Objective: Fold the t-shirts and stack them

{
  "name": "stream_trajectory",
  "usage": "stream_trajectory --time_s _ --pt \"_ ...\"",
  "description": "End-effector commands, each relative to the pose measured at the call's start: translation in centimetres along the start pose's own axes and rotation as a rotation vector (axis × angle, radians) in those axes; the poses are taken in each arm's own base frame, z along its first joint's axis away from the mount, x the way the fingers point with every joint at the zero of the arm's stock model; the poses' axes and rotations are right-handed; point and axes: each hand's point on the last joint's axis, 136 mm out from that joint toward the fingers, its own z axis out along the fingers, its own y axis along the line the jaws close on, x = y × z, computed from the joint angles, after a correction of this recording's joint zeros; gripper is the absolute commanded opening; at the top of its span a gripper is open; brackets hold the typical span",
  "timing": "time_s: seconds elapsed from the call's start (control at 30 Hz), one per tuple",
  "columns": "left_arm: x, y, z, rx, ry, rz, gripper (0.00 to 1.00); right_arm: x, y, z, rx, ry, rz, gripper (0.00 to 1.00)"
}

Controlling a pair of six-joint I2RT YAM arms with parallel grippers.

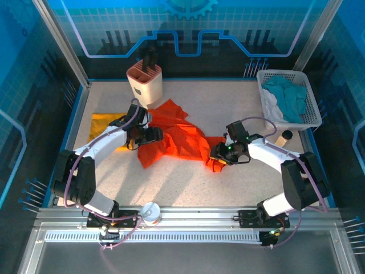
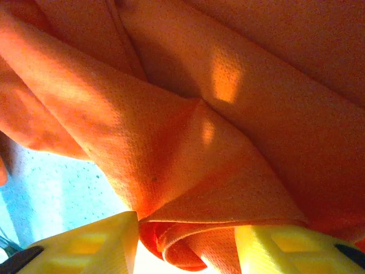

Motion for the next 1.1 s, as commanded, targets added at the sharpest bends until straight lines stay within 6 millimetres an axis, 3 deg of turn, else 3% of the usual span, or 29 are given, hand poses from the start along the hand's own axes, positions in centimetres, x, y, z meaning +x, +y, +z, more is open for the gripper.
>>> stream_trajectory --time_s 0.0,0.2,0.4,0.43,0.53,0.6,0.7,0.83,0.97,1.07 --pt "0.0 -0.2 -0.4 0.018 -0.011 0.007 0.61 -0.2 -0.7 0.7 0.001 -0.001 0.082 0.47" --pt "0.0 -0.2 -0.4 0.016 -0.011 0.013 0.61 -1.4 0.2 0.7 -0.042 -0.053 0.115 0.36" --pt "0.0 -0.1 -0.3 0.013 -0.011 0.014 0.62 -2.5 1.0 0.4 -0.039 -0.074 0.049 0.07" --pt "0.1 0.0 -0.3 0.011 -0.011 0.011 0.62 -2.7 1.5 0.1 -0.038 -0.081 0.015 0.01" --pt "-0.1 0.2 -0.4 0.008 -0.009 -0.006 0.62 -2.8 3.5 -1.3 0.020 -0.122 -0.162 0.00" --pt "-0.3 0.3 -0.5 0.009 -0.013 -0.012 0.62 -3.0 6.3 -2.9 0.042 -0.180 -0.331 0.00" --pt "-1.0 0.9 -1.0 -0.007 -0.032 -0.024 0.62 -1.3 10.4 -4.1 0.053 -0.230 -0.600 0.00" --pt "-2.0 2.0 -1.7 -0.023 -0.055 -0.052 0.62 3.8 14.2 -3.1 0.061 -0.179 -0.983 0.00" --pt "-2.5 2.6 -2.0 -0.025 -0.065 -0.075 0.62 8.4 13.7 0.1 0.100 -0.014 -1.188 0.00" --pt "-2.4 2.6 -1.8 -0.015 -0.058 -0.081 0.62 10.0 11.5 1.9 0.160 0.096 -1.212 0.00"
